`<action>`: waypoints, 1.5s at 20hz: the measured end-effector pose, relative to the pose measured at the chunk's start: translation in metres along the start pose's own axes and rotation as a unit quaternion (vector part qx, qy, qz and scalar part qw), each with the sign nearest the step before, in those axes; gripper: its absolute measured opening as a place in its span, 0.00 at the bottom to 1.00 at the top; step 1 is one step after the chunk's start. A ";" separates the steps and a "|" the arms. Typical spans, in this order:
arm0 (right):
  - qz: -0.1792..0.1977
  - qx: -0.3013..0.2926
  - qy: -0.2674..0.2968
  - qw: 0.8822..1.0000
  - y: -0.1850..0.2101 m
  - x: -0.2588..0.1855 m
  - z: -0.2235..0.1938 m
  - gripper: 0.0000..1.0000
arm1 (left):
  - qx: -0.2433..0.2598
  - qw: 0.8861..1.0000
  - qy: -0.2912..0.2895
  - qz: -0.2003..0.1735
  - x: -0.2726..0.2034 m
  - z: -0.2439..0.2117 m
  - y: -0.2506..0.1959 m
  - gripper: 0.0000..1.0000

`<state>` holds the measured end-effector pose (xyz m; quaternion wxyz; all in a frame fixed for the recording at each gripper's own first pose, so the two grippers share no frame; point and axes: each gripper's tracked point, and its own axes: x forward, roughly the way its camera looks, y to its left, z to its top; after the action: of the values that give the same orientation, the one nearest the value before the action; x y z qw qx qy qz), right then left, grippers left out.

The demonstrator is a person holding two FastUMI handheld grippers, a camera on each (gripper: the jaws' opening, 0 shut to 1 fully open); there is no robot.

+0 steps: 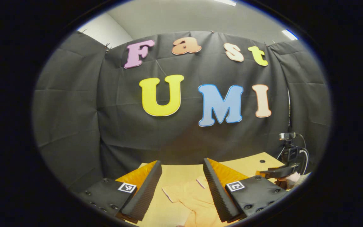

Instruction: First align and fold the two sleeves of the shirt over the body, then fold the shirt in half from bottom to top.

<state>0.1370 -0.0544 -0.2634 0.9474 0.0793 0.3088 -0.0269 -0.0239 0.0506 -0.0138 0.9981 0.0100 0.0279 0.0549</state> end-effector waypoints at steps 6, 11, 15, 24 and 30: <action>-0.032 0.008 0.097 0.995 -0.028 0.061 -0.056 0.95 | -0.014 0.999 0.020 0.035 0.002 -0.012 0.024 0.88; -0.050 0.015 0.133 0.990 -0.040 0.082 -0.075 0.95 | -0.024 0.997 0.034 0.062 -0.001 -0.022 0.047 0.88; -0.057 0.009 0.152 0.987 -0.044 0.093 -0.088 0.95 | -0.025 0.996 0.042 0.071 0.002 -0.027 0.052 0.88; -0.048 -0.005 0.171 0.984 -0.046 0.099 -0.104 0.75 | -0.028 0.996 0.053 0.068 0.016 -0.032 0.047 0.88; -0.048 0.034 0.197 0.979 -0.043 0.099 -0.100 0.01 | -0.033 0.996 0.054 0.070 0.017 -0.033 0.046 0.88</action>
<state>0.1541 -0.0803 -0.4074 0.8621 0.1006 0.4921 -0.0669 -0.0143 0.0989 -0.0465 0.9886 -0.0238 0.0791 0.1259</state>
